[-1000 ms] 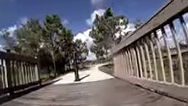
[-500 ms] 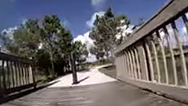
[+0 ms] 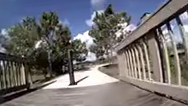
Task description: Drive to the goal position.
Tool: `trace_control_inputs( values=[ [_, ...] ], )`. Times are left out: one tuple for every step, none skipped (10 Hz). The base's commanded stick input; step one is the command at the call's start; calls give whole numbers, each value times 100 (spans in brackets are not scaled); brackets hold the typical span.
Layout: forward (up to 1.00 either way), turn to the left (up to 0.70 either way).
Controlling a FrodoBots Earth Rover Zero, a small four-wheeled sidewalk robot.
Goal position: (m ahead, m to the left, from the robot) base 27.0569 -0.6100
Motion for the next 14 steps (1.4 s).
trace_control_inputs(
  values=[
    [70,0],
    [70,0],
    [70,0],
    [70,0],
    [70,0],
    [70,0],
    [70,0],
    [70,0],
    [70,0],
    [70,0],
    [70,0],
    [70,0],
    [70,0],
    [70,0]
  ],
)
